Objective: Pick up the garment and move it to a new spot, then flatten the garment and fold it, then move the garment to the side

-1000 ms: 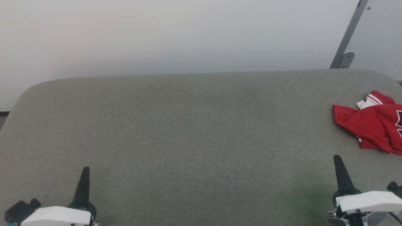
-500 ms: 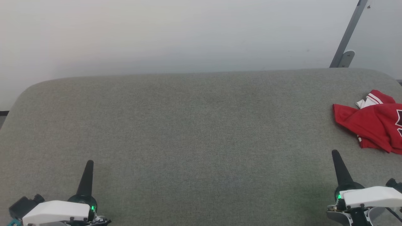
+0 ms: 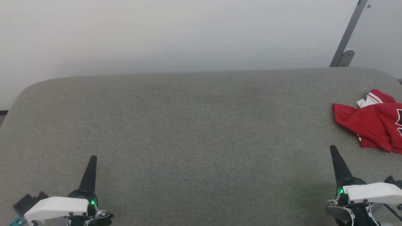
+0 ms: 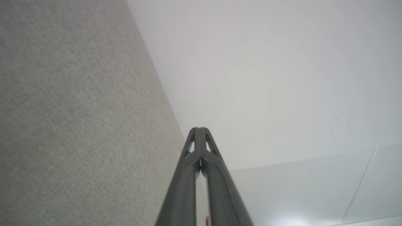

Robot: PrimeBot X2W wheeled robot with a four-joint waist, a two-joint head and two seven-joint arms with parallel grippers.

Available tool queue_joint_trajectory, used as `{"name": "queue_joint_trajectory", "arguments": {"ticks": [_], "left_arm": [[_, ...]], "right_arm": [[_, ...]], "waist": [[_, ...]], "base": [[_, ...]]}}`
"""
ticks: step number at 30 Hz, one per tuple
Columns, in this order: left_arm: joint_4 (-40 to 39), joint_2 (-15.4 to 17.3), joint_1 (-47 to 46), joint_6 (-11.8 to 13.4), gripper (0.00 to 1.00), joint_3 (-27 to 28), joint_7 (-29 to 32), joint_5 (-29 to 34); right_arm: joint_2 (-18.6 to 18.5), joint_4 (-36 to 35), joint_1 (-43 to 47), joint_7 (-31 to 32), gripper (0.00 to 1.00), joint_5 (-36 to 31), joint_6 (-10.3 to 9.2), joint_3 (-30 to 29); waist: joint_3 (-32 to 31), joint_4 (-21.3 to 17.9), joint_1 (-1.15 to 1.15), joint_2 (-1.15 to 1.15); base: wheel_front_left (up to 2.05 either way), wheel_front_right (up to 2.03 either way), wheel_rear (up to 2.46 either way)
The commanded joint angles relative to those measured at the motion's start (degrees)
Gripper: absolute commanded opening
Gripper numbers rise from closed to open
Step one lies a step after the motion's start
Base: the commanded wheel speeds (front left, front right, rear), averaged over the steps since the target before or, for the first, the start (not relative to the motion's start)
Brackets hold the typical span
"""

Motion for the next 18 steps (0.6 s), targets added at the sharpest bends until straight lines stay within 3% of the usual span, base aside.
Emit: {"name": "queue_joint_trajectory", "arguments": {"ticks": [1, 18], "left_arm": [[-0.1, 0.0, -1.3, -0.1, 0.0, 0.3, 0.4, -0.8], [0.5, -1.5, -2.8, -0.2, 0.0, 1.0, 2.4, -6.6]], "right_arm": [[0.1, -0.1, -0.9, 0.4, 0.0, 1.1, -0.01, -0.1], [0.3, 0.2, -2.0, 2.4, 0.0, 8.2, -0.01, -0.1]], "waist": [[0.0, 0.0, 0.0, 0.0], [0.3, -0.1, 0.0, 0.0]], "base": [[0.0, 0.0, 0.0], [0.0, 0.0, 0.0]]}}
